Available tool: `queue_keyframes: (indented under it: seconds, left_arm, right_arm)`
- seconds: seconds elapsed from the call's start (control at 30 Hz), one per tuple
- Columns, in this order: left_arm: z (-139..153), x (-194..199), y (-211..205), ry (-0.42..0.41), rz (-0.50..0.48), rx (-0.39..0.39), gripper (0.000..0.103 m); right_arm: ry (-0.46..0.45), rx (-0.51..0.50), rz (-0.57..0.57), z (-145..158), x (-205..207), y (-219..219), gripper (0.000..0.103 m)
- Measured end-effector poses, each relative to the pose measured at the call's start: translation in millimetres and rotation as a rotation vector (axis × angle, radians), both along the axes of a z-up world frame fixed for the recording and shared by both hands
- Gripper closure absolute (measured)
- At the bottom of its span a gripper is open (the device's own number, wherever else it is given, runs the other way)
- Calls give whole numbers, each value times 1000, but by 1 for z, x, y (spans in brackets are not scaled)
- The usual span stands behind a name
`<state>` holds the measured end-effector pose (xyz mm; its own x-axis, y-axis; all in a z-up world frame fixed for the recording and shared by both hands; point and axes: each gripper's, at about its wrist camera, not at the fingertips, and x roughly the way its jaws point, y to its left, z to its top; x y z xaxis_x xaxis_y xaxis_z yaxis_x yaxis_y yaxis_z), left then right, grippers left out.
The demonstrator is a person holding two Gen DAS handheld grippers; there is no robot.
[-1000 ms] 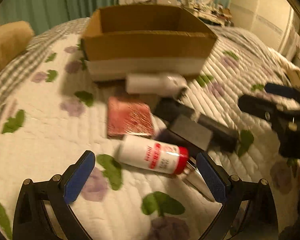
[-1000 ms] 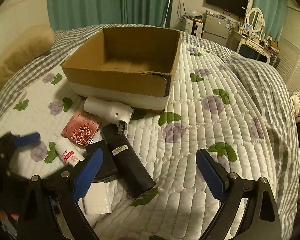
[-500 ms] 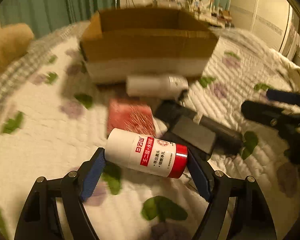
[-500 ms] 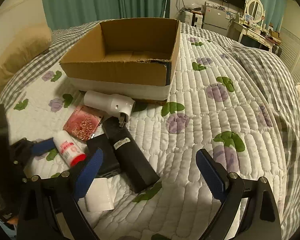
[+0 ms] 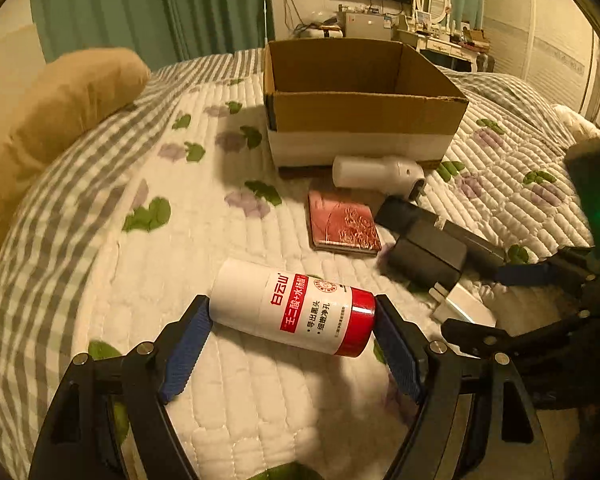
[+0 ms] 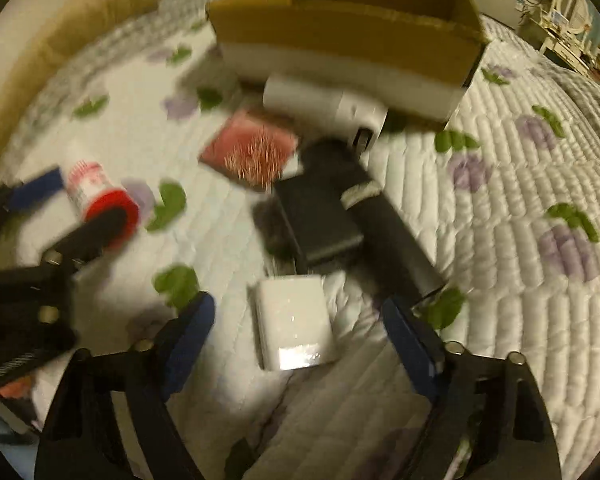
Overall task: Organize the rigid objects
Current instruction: 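Lift the spray bottle with the left tool while the right tool grasps the white plug, then carry both items over the box and release them inside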
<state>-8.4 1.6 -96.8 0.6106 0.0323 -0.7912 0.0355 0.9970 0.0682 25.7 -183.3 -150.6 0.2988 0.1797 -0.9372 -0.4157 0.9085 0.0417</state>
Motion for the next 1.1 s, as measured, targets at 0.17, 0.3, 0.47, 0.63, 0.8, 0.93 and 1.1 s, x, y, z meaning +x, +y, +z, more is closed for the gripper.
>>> queue_keyframes:
  seconds: [0.17,0.3,0.47,0.63,0.8,0.93,1.1]
  left_arm:
    - [0,0,1,-12,-6,-20,22]
    - [0,-1,3,-14,-7,-37,22]
    - [3,-2,3,-2,-4,-41,22]
    - [17,0,0,-20,-29,-30,22]
    - [48,11,-3,-77,-51,-45,22]
    - [85,36,-2,-140,-59,-90,22]
    - [120,82,-4,-229,-57,-77,22]
  right_arm:
    - [57,5,-26,-13,9,-3,33]
    - [85,13,-6,-26,11,6,59]
    - [11,15,21,-14,0,11,60]
    - [-70,81,56,19,-10,7,61]
    - [-198,86,61,74,2,-3,62]
    - [-334,94,64,136,19,-13,62]
    - [-464,103,69,192,54,-9,62]
